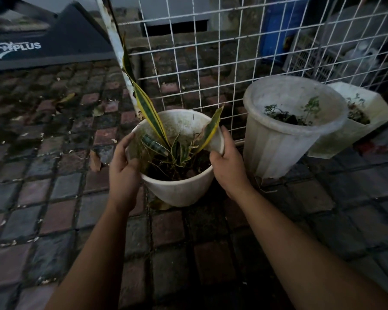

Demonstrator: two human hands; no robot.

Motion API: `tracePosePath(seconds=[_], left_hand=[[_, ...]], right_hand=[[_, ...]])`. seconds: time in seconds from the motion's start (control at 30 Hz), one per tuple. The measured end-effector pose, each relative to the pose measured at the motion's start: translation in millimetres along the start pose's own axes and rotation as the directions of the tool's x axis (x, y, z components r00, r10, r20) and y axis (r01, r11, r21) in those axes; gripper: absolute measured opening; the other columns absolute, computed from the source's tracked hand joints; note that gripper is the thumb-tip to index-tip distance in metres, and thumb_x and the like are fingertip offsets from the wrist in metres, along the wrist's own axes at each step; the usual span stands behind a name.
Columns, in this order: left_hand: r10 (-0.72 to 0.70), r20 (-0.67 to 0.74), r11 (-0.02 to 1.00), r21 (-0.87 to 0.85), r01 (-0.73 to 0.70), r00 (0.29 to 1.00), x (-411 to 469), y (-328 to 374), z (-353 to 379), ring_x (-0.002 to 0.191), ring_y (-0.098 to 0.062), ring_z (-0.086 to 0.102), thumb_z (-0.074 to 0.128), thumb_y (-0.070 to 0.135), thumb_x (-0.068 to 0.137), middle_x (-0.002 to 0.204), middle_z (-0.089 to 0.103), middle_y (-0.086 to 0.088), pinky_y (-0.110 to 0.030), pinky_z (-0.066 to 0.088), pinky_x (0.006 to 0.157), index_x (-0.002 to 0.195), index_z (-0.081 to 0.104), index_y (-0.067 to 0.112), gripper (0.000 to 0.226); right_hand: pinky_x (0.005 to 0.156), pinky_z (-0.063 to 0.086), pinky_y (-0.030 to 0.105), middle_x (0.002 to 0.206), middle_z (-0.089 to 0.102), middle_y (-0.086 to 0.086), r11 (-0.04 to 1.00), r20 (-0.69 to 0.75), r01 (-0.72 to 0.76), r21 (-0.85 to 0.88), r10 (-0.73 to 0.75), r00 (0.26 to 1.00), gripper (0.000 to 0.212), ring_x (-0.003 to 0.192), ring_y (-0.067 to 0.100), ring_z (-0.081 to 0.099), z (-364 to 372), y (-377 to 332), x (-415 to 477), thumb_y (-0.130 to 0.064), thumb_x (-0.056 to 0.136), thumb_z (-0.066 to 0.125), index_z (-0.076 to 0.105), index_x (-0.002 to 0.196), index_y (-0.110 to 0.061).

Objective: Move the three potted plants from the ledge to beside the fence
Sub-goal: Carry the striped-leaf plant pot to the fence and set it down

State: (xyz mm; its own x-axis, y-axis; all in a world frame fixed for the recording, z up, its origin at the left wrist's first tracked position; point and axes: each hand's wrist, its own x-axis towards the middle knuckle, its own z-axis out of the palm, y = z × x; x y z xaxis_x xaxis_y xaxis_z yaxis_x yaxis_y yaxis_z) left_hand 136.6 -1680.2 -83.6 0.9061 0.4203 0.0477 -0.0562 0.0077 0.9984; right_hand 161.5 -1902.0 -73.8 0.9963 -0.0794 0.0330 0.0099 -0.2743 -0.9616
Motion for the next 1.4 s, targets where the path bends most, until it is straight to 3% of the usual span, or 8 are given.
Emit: tracePosePath(seconds=[0.2, 0.43, 0.53, 0.7, 0.9, 1.2, 1.33, 1.4], left_hand=[[0.008, -0.047, 0.999, 0.038, -0.007, 0.999, -5, -4, 9, 0.105, 0.010, 0.068, 0.043, -0.006, 0.083, 0.118, 0.068, 0.024, -0.018, 0.059, 0.088, 0.140, 0.060, 0.025, 0.067], [0.059, 0.128, 0.967, 0.238, -0.088, 0.990, 1, -3, -7, 0.140, -0.034, 0.052, 0.049, 0.026, 0.079, 0.150, 0.052, -0.013, -0.062, 0.043, 0.117, 0.134, 0.059, 0.035, 0.057], [0.027, 0.268, 0.964, 0.247, -0.096, 0.963, 5, -1, -18, 0.146, -0.031, 0.048, 0.065, 0.044, 0.080, 0.156, 0.047, -0.011, -0.063, 0.039, 0.121, 0.141, 0.056, 0.036, 0.063], [-0.023, 0.449, 0.980, 0.188, -0.069, 0.893, 14, 2, -33, 0.150, -0.034, 0.041, 0.076, 0.033, 0.066, 0.160, 0.041, -0.014, -0.068, 0.031, 0.123, 0.136, 0.062, 0.045, 0.072], [0.025, 0.432, 0.987, 0.135, -0.092, 0.902, 10, -8, -29, 0.145, -0.046, 0.042, 0.074, 0.033, 0.072, 0.152, 0.044, -0.028, -0.075, 0.029, 0.119, 0.131, 0.064, 0.039, 0.060], [0.019, 0.448, 0.987, 0.132, -0.087, 0.894, 7, -4, -25, 0.141, -0.054, 0.042, 0.073, 0.034, 0.072, 0.147, 0.044, -0.035, -0.075, 0.029, 0.116, 0.127, 0.061, 0.032, 0.057], [-0.040, 0.370, 0.922, 0.371, -0.108, 0.928, 20, 19, -25, 0.144, -0.045, 0.040, 0.079, 0.033, 0.065, 0.155, 0.039, -0.021, -0.060, 0.035, 0.123, 0.122, 0.061, 0.041, 0.060], [-0.130, 0.231, 0.789, 0.613, -0.040, 0.964, 33, 46, -6, 0.152, -0.044, 0.025, 0.070, 0.052, 0.076, 0.165, 0.020, -0.018, -0.055, 0.024, 0.128, 0.134, 0.053, 0.046, 0.061]], right_hand=[[0.097, 0.051, 0.032, 0.133, 0.062, -0.006, 1.000, 0.087, 0.003, 0.011, -0.004, 0.996, 0.070, 0.102, -0.006, 0.060, -8, 4, 13, -0.005, 0.101, 0.049, 0.031, 0.163, -0.031], [0.109, 0.034, 0.026, 0.161, 0.038, 0.015, 0.965, 0.092, 0.143, -0.221, -0.125, 0.988, 0.062, 0.145, 0.031, 0.043, -7, 0, 3, -0.005, 0.098, 0.057, 0.041, 0.157, -0.012], [0.118, 0.038, 0.047, 0.161, 0.020, 0.018, 0.947, 0.116, 0.150, -0.285, -0.121, 0.986, 0.068, 0.146, 0.038, 0.034, -2, 1, -14, -0.025, 0.093, 0.065, 0.041, 0.156, -0.016], [0.113, 0.040, 0.055, 0.140, 0.045, 0.024, 0.848, 0.014, 0.364, -0.385, -0.389, 0.921, 0.060, 0.132, 0.043, 0.046, 6, 11, -36, -0.049, 0.087, 0.053, 0.066, 0.126, -0.006], [0.126, 0.017, 0.054, 0.093, 0.064, 0.012, 0.732, 0.068, 0.564, -0.382, -0.587, 0.807, 0.042, 0.109, 0.033, 0.061, 6, 28, -21, -0.041, 0.093, 0.055, 0.065, 0.078, -0.003], [0.124, 0.016, 0.058, 0.093, 0.061, 0.016, 0.757, 0.020, 0.576, -0.308, -0.600, 0.800, 0.042, 0.107, 0.053, 0.060, 14, 38, -7, -0.036, 0.089, 0.051, 0.063, 0.071, -0.001], [0.120, 0.021, 0.065, 0.095, 0.063, 0.010, 0.752, 0.041, 0.560, -0.349, -0.585, 0.810, 0.044, 0.114, 0.052, 0.058, 12, 37, -7, -0.043, 0.090, 0.045, 0.068, 0.074, -0.010], [0.115, 0.024, 0.072, 0.101, 0.065, 0.009, 0.773, 0.096, 0.479, -0.417, -0.487, 0.868, 0.043, 0.130, 0.053, 0.049, 11, 22, -9, -0.046, 0.087, 0.046, 0.073, 0.075, -0.015]])
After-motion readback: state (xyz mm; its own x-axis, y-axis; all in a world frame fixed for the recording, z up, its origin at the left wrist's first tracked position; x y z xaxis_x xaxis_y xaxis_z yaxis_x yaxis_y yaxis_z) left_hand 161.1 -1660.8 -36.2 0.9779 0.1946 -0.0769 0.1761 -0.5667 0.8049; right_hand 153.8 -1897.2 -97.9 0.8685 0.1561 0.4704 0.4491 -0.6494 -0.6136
